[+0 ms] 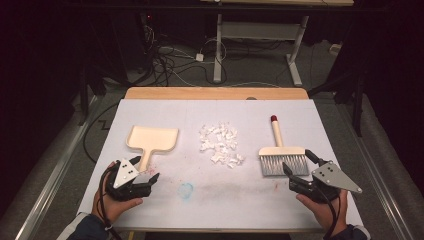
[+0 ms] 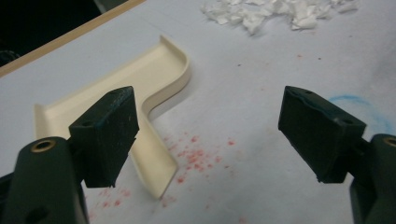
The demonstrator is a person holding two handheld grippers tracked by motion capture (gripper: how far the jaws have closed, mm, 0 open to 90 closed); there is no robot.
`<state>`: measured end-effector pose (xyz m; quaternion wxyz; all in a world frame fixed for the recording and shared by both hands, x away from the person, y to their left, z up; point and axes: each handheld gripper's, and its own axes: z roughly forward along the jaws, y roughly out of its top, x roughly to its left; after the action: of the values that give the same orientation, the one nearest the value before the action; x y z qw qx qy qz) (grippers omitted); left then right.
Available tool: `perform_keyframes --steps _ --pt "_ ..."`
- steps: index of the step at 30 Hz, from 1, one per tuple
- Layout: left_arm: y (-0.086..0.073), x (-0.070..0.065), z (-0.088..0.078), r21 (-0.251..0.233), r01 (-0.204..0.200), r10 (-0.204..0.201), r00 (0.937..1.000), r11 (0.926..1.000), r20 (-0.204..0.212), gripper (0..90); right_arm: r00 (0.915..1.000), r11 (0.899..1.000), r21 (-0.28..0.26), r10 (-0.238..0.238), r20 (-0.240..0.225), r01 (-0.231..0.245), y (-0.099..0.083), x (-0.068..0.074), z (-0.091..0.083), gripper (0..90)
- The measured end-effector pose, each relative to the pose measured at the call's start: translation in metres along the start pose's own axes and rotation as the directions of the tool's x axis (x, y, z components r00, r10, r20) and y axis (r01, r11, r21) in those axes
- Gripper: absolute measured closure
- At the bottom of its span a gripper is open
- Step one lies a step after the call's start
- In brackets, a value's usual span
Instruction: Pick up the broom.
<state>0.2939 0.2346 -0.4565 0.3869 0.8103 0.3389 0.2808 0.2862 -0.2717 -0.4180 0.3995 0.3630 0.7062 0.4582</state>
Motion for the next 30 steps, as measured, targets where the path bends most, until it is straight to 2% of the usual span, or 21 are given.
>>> perform_keyframes --steps 2,4,9,11,15,19,20,21,23,25,27,28,30 --pt "0.002 -0.004 0.004 0.013 -0.022 0.022 0.9996 0.9997 0.016 19.6 0.9999 1.0 0.012 0.012 0.003 -0.012 -0.002 -0.001 0.001 23.3" --pt "0.003 -0.007 0.005 0.013 -0.053 0.053 0.9985 0.9985 0.014 19.6 0.9999 1.0 0.024 0.014 0.002 -0.014 -0.002 -0.002 0.004 23.5" --pt "0.002 -0.01 0.004 0.009 -0.065 0.065 0.9975 0.9978 0.026 19.5 1.0 0.999 0.05 0.003 -0.001 -0.003 -0.002 0.0 0.009 23.8" --pt "0.002 -0.01 0.004 0.008 -0.057 0.056 0.9979 0.9984 0.033 19.6 1.0 0.998 0.069 0.004 -0.001 -0.003 0.001 0.0 0.015 23.8" --pt "0.003 -0.01 0.008 0.011 -0.052 0.052 0.9981 0.9986 0.034 19.5 0.9997 0.994 0.106 0.023 0.001 -0.023 0.003 -0.004 0.022 23.9" --pt "0.003 -0.012 0.01 0.024 -0.068 0.067 0.9968 0.9974 0.045 19.6 0.9994 0.983 0.18 0.031 0.015 -0.033 0.011 -0.016 0.04 23.5" --pt "0.003 -0.012 0.011 0.026 -0.069 0.068 0.9966 0.9973 0.046 19.6 0.9994 0.983 0.18 0.031 0.015 -0.033 0.011 -0.016 0.04 23.5" --pt "0.003 -0.012 0.01 0.028 -0.071 0.07 0.9965 0.9971 0.046 19.6 0.9993 0.977 0.212 0.024 0.028 -0.029 0.016 -0.02 0.05 23.5" --pt "0.003 -0.012 0.011 0.029 -0.073 0.071 0.9964 0.9969 0.047 19.5 0.9995 0.967 0.252 0.022 0.021 -0.027 0.023 -0.025 0.062 22.7" --pt "0.002 -0.012 0.011 0.036 -0.077 0.075 0.996 0.9964 0.049 19.5 0.9991 0.942 0.333 0.024 0.034 -0.034 0.03 -0.03 0.08 23.0" --pt "0.002 -0.013 0.011 0.041 -0.083 0.081 0.9956 0.9957 0.047 19.5 0.9987 0.924 0.378 0.046 0.022 -0.051 0.035 -0.037 0.098 25.4" --pt "0.002 -0.014 0.01 0.043 -0.087 0.085 0.9953 0.9953 0.046 19.5 0.9978 0.911 0.407 0.063 0.017 -0.065 0.037 -0.041 0.108 25.3" --pt "0.002 -0.014 0.009 0.043 -0.089 0.087 0.9951 0.9951 0.047 19.5 0.9938 0.87 0.483 0.111 -0.002 -0.097 0.039 -0.048 0.13 26.5"
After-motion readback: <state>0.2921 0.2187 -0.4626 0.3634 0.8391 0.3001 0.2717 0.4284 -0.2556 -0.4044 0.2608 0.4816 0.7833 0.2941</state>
